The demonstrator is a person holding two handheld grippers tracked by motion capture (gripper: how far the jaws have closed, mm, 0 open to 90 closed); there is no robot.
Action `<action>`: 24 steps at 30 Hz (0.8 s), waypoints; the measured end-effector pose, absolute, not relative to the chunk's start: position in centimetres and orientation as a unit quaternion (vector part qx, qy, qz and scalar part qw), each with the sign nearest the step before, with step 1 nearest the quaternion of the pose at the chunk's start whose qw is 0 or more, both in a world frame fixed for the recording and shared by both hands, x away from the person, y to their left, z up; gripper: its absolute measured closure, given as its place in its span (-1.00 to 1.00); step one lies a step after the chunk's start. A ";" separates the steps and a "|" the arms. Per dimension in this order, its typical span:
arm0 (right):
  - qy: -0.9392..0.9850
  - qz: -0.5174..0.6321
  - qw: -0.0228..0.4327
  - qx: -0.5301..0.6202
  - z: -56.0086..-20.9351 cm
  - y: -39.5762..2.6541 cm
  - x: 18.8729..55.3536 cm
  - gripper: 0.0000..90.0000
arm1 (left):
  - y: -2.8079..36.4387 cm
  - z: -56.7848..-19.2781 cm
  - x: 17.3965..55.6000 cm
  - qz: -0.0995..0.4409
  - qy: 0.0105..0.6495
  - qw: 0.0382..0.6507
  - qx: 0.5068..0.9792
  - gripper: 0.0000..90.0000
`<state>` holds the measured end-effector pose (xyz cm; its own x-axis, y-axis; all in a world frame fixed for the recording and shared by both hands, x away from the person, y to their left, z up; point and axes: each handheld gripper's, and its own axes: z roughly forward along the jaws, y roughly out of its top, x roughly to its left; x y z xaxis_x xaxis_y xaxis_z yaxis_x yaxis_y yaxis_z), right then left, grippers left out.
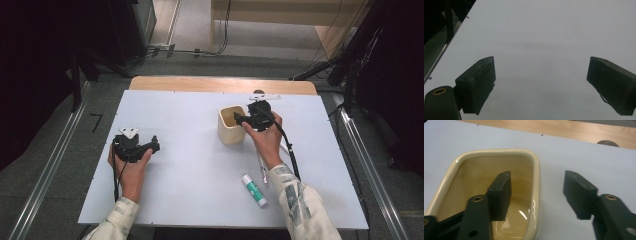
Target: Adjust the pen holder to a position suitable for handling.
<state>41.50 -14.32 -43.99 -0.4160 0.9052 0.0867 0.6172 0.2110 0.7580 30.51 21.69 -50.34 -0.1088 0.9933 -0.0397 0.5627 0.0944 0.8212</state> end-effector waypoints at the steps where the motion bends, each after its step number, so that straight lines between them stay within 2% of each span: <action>1: 0.754 0.374 0.193 0.505 -44.0 -14.3 41.5 -0.36 | 21.7 -50.3 30.5 0.334 0.666 0.322 0.584 -0.79; 5: 0.753 0.374 0.197 0.504 -44.2 -14.3 41.5 -0.50 | 21.7 -50.3 30.5 0.333 0.667 0.324 0.583 -0.79; 24: 0.738 0.421 0.197 0.489 -43.2 -15.9 40.1 -0.52 | 21.7 -50.3 30.5 0.331 0.668 0.324 0.582 -0.79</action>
<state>40.07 -15.93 -43.24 -0.4438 0.8879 0.1212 0.5567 0.1673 0.8137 30.49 21.75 -50.35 -0.1116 0.9926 -0.0473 0.5625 0.1023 0.8204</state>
